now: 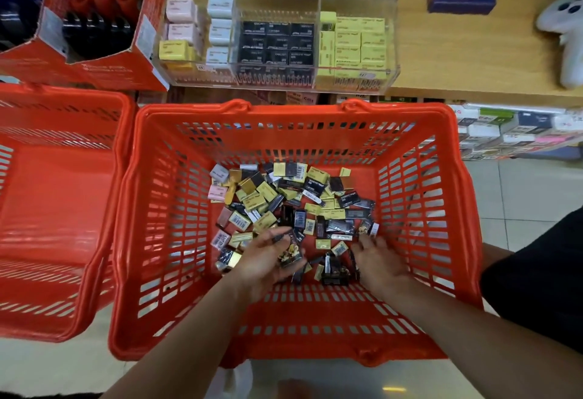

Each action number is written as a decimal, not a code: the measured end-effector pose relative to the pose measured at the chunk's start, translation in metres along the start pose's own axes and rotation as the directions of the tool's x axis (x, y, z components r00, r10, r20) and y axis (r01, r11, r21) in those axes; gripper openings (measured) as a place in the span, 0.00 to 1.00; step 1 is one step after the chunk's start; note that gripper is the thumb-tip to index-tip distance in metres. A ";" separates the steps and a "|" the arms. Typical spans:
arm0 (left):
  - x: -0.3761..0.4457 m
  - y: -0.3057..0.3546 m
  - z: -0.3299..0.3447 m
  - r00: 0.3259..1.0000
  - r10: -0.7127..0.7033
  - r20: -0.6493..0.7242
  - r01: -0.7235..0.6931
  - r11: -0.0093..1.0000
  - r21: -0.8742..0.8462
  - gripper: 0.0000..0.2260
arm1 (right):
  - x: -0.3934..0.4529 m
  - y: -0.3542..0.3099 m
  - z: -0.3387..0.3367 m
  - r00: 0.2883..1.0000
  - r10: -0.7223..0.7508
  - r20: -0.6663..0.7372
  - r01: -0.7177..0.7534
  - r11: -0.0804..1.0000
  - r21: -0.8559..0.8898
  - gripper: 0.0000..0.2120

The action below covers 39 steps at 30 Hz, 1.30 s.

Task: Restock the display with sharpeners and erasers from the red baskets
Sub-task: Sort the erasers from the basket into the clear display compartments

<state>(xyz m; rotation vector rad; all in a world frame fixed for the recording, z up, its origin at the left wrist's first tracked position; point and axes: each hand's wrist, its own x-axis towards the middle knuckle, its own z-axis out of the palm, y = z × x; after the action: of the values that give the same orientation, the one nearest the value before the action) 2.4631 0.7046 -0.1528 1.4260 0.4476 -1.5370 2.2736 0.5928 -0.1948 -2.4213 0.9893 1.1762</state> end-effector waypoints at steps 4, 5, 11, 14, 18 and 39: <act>0.001 0.000 0.001 1.000 -0.008 -0.026 0.009 1.000 0.027 0.08 | 0.006 0.004 -0.007 0.999 -0.045 -0.001 0.045 0.995 -0.088 0.31; 0.001 -0.001 0.001 0.999 -0.011 -0.030 0.012 1.000 0.029 0.08 | 0.008 0.007 -0.009 0.998 -0.069 0.007 0.070 0.989 -0.128 0.30; 0.002 -0.004 0.002 1.000 -0.002 -0.008 0.002 0.999 0.042 0.08 | 0.009 0.011 -0.016 0.985 -0.108 0.133 0.140 0.954 -0.265 0.15; 0.003 -0.006 0.001 1.000 0.000 -0.020 0.001 0.999 0.040 0.07 | 0.009 0.009 -0.015 0.975 -0.123 0.183 0.172 0.944 -0.283 0.15; 0.003 -0.004 0.000 1.000 -0.005 -0.014 0.005 0.999 0.031 0.07 | 0.009 0.009 -0.014 0.963 -0.145 0.228 0.202 0.946 -0.253 0.14; -0.181 0.142 0.082 0.891 0.342 0.300 -0.414 0.882 0.226 0.08 | -0.156 0.016 -0.261 0.965 -0.138 -0.223 0.259 0.354 0.899 0.21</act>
<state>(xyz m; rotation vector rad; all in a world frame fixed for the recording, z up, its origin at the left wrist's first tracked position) 2.5076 0.6434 0.0794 1.4048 -0.2142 -1.4645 2.3474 0.5206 0.0920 -1.5589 0.9539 0.1893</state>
